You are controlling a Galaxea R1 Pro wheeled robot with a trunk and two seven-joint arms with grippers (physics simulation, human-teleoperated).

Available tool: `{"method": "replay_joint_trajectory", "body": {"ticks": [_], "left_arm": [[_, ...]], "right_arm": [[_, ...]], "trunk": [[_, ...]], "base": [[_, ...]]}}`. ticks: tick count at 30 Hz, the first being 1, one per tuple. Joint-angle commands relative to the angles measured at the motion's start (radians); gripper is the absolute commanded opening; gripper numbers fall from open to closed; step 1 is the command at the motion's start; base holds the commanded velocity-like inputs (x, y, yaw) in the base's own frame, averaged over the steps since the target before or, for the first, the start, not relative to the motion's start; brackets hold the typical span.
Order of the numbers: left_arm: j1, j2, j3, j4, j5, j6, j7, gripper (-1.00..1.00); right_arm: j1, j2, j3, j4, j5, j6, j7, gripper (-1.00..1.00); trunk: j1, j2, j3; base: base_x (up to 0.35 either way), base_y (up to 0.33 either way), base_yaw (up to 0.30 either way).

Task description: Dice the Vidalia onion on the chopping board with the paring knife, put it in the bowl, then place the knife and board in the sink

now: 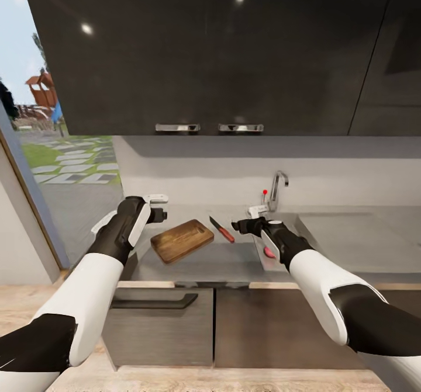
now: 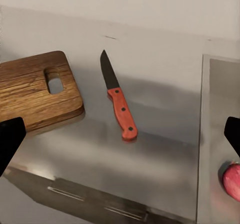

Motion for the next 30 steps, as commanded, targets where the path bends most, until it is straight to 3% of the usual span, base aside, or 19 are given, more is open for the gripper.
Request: {"method": "replay_joint_trajectory", "body": {"ticks": [1, 13, 30], "left_arm": [[-0.001, 0.0, -0.002, 0.0, 0.01, 0.003, 0.01, 1.0], [0.001, 0.002, -0.002, 0.012, 0.01, 0.002, 0.01, 1.0], [0.001, 0.014, -0.002, 0.004, 0.009, 0.001, 0.01, 1.0]], "right_arm": [[0.0, -0.001, 0.004, -0.001, -0.004, 0.005, 0.001, 1.0], [0.0, -0.014, 0.004, 0.002, -0.005, -0.014, 0.033, 1.0], [0.0, -0.013, 0.006, 0.045, -0.006, -0.022, 0.035, 1.0]], "trunk": [[0.0, -0.001, -0.003], [0.0, -0.001, -0.022], [0.0, -0.001, -0.049]], "base": [[0.0, 0.0, 0.0], [0.014, -0.015, 0.0], [0.17, -0.183, 0.0]]}}
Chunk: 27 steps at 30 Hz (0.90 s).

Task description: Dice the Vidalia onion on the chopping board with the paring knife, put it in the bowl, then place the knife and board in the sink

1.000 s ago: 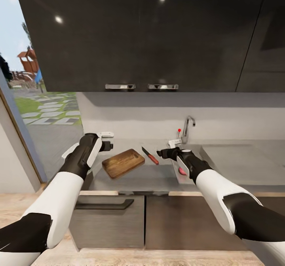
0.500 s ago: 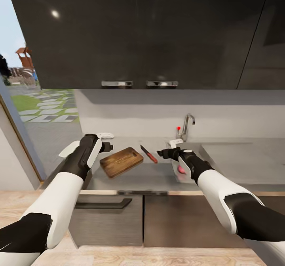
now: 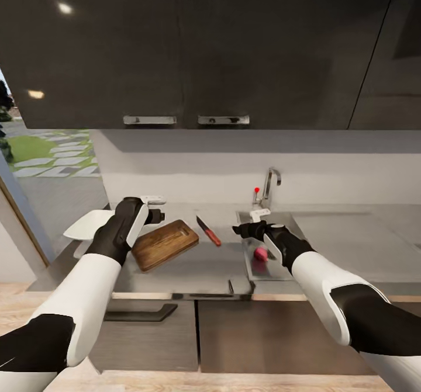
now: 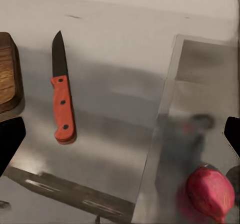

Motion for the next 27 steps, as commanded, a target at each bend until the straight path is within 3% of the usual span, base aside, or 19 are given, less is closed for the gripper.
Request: {"method": "replay_joint_trajectory", "body": {"ticks": [1, 6, 12, 15, 21, 27], "left_arm": [[-0.001, 0.001, -0.001, -0.003, 0.011, 0.003, 0.01, 1.0], [-0.001, 0.007, -0.001, -0.03, 0.011, -0.008, 0.012, 1.0], [-0.001, 0.021, 0.0, -0.045, 0.011, -0.187, 0.014, 1.0], [0.0, 0.023, 0.0, -0.045, 0.011, -0.233, 0.014, 1.0], [0.0, 0.025, 0.0, -0.05, 0.011, -0.264, 0.014, 1.0], [0.0, 0.025, 0.0, -0.063, 0.011, -0.266, 0.014, 1.0]], "right_arm": [[0.0, 0.001, 0.004, 0.001, -0.005, 0.001, 0.001, 1.0], [0.0, 0.005, 0.004, 0.007, -0.005, -0.017, 0.001, 1.0], [0.0, 0.011, 0.004, 0.009, -0.005, -0.021, 0.001, 1.0], [0.0, 0.014, 0.004, 0.009, -0.005, -0.021, 0.001, 1.0], [0.0, 0.042, 0.004, 0.009, -0.004, -0.021, 0.0, 1.0], [0.0, 0.048, 0.004, 0.009, -0.003, -0.022, 0.001, 1.0]], "trunk": [[0.001, -0.002, -0.004], [0.001, -0.002, -0.012], [0.001, -0.002, -0.022], [0.001, -0.002, -0.026], [0.001, -0.002, -0.036], [0.001, -0.002, -0.045]], "base": [[0.183, -0.171, 0.0], [0.072, -0.068, 0.0], [0.008, -0.008, 0.0], [0.002, -0.002, 0.0], [0.0, 0.0, 0.0], [0.0, 0.0, 0.0]]}}
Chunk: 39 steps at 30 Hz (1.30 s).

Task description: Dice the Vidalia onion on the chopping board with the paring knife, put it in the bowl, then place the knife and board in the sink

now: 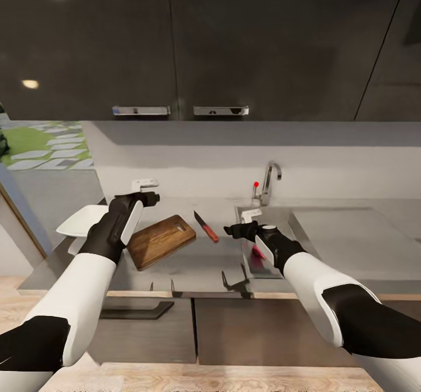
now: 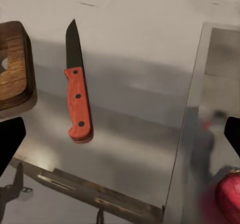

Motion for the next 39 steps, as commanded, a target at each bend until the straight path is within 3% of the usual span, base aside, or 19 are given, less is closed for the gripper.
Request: {"method": "replay_joint_trajectory", "body": {"ticks": [1, 19, 39], "left_arm": [[-0.001, 0.0, -0.002, -0.006, 0.011, 0.003, 0.009, 1.0], [-0.001, 0.0, -0.002, -0.031, 0.011, 0.004, 0.008, 1.0], [-0.001, 0.001, -0.002, -0.073, 0.011, 0.006, 0.008, 1.0]], "right_arm": [[-0.001, 0.0, 0.004, -0.002, -0.004, 0.005, 0.001, 1.0], [-0.001, 0.001, 0.005, -0.002, -0.004, 0.003, 0.001, 1.0], [-0.001, 0.001, 0.005, -0.002, -0.003, 0.001, 0.001, 1.0]], "trunk": [[0.001, -0.002, -0.004], [0.001, -0.002, -0.033], [0.001, -0.002, -0.061]], "base": [[0.0, 0.0, 0.0], [0.01, 0.0, 0.0], [0.218, 0.114, 0.0]]}}
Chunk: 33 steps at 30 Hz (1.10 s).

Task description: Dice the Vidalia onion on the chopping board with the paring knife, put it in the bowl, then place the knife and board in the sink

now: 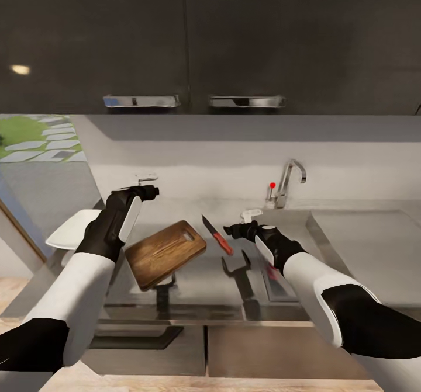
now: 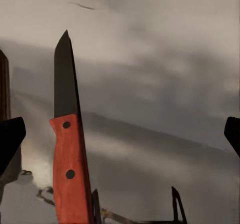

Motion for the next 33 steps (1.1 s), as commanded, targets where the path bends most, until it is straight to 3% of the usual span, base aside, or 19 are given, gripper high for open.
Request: {"method": "replay_joint_trajectory", "body": {"ticks": [1, 6, 13, 19, 25, 33], "left_arm": [[-0.001, 0.0, -0.002, 0.0, 0.01, 0.003, 0.009, 1.0], [-0.001, 0.008, -0.001, 0.003, 0.01, 0.003, 0.01, 1.0], [-0.001, 0.022, -0.001, 0.004, 0.01, 0.004, 0.009, 1.0], [-0.001, 0.025, -0.001, 0.006, 0.01, 0.005, 0.01, 1.0], [-0.001, 0.025, -0.001, 0.008, 0.01, 0.005, 0.009, 1.0], [-0.001, 0.025, -0.001, 0.004, 0.01, 0.005, 0.01, 1.0]], "right_arm": [[-0.001, 0.0, 0.004, -0.002, -0.004, 0.005, 0.001, 1.0], [-0.001, 0.0, 0.005, -0.002, 0.009, 0.005, 0.0, 1.0], [-0.001, 0.002, 0.005, -0.002, 0.063, 0.005, -0.001, 1.0], [-0.001, 0.014, 0.005, -0.002, 0.16, 0.005, -0.006, 1.0], [0.002, 0.018, 0.005, -0.002, 0.233, 0.005, -0.003, 1.0], [0.002, 0.021, 0.005, -0.002, 0.241, 0.006, -0.002, 1.0]], "trunk": [[0.001, -0.002, -0.002], [0.001, -0.002, -0.003], [0.001, -0.002, -0.003], [0.001, -0.002, -0.003], [0.001, -0.002, -0.003], [0.001, -0.002, -0.003]], "base": [[0.115, 0.083, 0.0], [0.05, 0.036, 0.0], [0.007, 0.005, 0.0], [0.001, 0.0, 0.0], [0.0, 0.0, 0.0], [0.0, 0.0, 0.0]]}}
